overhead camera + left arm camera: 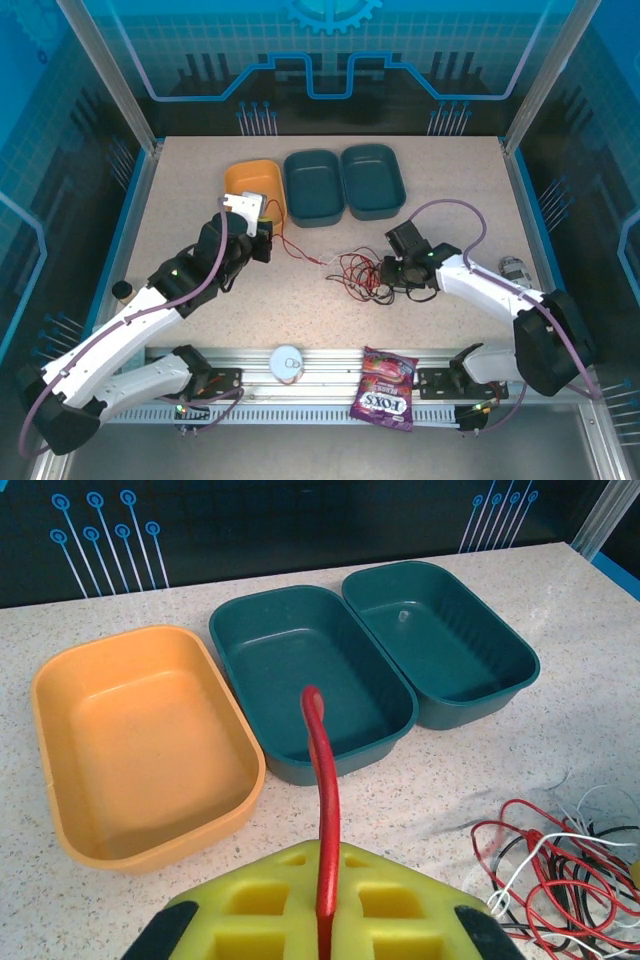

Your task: Untangle the cables

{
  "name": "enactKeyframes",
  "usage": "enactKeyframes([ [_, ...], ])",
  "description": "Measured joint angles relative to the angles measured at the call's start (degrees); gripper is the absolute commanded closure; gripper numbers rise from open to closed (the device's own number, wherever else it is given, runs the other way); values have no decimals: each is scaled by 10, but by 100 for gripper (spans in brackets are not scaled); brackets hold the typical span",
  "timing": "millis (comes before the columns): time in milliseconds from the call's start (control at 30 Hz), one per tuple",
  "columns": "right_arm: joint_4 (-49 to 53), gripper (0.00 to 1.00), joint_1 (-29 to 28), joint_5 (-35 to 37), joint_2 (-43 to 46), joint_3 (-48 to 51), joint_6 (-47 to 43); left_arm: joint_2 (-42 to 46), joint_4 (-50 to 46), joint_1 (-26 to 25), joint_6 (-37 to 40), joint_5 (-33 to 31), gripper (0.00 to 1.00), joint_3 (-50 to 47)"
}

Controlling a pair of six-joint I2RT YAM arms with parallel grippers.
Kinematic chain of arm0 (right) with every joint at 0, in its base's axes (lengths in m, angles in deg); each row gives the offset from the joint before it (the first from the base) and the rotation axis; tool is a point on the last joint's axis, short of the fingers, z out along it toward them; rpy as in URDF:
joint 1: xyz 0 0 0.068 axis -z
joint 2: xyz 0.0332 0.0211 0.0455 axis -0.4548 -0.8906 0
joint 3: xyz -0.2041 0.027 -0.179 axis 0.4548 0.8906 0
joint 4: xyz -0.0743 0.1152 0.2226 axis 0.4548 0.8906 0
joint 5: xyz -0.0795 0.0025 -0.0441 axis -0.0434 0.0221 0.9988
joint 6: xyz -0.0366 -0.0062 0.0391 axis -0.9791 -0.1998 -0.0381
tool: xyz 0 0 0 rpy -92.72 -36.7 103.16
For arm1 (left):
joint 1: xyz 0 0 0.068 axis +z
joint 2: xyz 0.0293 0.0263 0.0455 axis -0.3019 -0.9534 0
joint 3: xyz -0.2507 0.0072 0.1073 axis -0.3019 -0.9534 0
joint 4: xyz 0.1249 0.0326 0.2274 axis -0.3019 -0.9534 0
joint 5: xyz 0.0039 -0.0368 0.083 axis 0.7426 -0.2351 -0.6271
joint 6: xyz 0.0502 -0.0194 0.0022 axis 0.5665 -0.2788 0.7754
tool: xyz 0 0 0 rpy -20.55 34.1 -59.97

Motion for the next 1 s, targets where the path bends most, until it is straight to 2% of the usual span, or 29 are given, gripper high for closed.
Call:
enactKeyframes([
  [133, 18, 54, -12, 16, 11, -22, -7, -12, 3, 0, -2, 21, 100, 0],
  [533, 10, 41, -125, 53, 21, -108, -53, -49, 12, 0, -5, 60, 100, 0],
  [1000, 18, 27, -141, 94, -111, -184, -111, -41, 16, 0, -5, 66, 100, 0],
])
